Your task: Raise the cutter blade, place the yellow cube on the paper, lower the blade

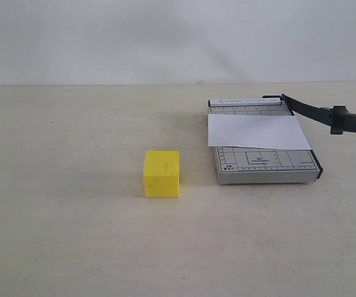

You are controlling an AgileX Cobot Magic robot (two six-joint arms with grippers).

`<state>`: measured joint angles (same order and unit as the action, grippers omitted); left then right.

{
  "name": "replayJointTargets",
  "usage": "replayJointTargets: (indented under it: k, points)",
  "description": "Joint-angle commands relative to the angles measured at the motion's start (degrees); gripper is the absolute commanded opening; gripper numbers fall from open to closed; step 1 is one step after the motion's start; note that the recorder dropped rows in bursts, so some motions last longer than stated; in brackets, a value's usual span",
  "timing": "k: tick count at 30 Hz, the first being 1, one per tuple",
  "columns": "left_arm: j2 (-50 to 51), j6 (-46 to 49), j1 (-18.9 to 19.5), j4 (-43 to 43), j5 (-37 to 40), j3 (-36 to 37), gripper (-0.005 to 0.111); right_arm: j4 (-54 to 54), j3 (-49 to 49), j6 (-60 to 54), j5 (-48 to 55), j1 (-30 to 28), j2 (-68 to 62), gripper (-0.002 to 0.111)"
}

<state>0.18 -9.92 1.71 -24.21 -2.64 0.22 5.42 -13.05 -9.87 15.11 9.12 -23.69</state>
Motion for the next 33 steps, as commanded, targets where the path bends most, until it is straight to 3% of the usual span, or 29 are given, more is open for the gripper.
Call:
replayJointTargets:
  k: [1,4,8,11,14,19,26,29,33]
  points:
    - [-0.2,-1.8,-0.3,-1.9,-5.4,-0.2,0.004,0.0,-0.2,0.3,0.1,0.0,-0.2,0.0]
    - [-0.2,-10.1,-0.3,-1.6,-7.2,-0.4,0.004,0.0,-0.2,0.3,0.1,0.0,-0.2,0.0]
    - [4.3,-10.9,-0.3,4.9,-6.7,-7.3,0.004,0.0,-0.2,0.3,0.1,0.0,-0.2,0.0]
    - [14.2,-11.6,-0.9,20.3,-3.3,-15.9,0.004,0.0,-0.2,0.3,0.1,0.0,-0.2,0.0]
    - [26.9,-14.0,-3.9,36.5,-0.6,-23.7,0.004,0.0,-0.2,0.5,0.1,0.0,-0.2,0.0]
    - [48.9,-14.0,-14.9,49.4,-2.2,-34.1,0.004,0.0,-0.2,0.5,0.1,0.0,-0.2,0.0]
    - [73.2,-17.9,-34.3,52.3,-4.2,-45.2,0.004,0.0,-0.2,0.5,0.1,0.0,-0.2,0.0]
    - [82.9,-19.2,-38.9,52.3,-4.2,-47.8,0.004,0.0,-0.2,0.5,0.1,0.0,-0.2,0.0]
    - [94.1,-21.3,-41.2,51.7,-4.2,-53.2,0.004,0.0,-0.2,0.5,0.1,0.0,-0.2,0.0]
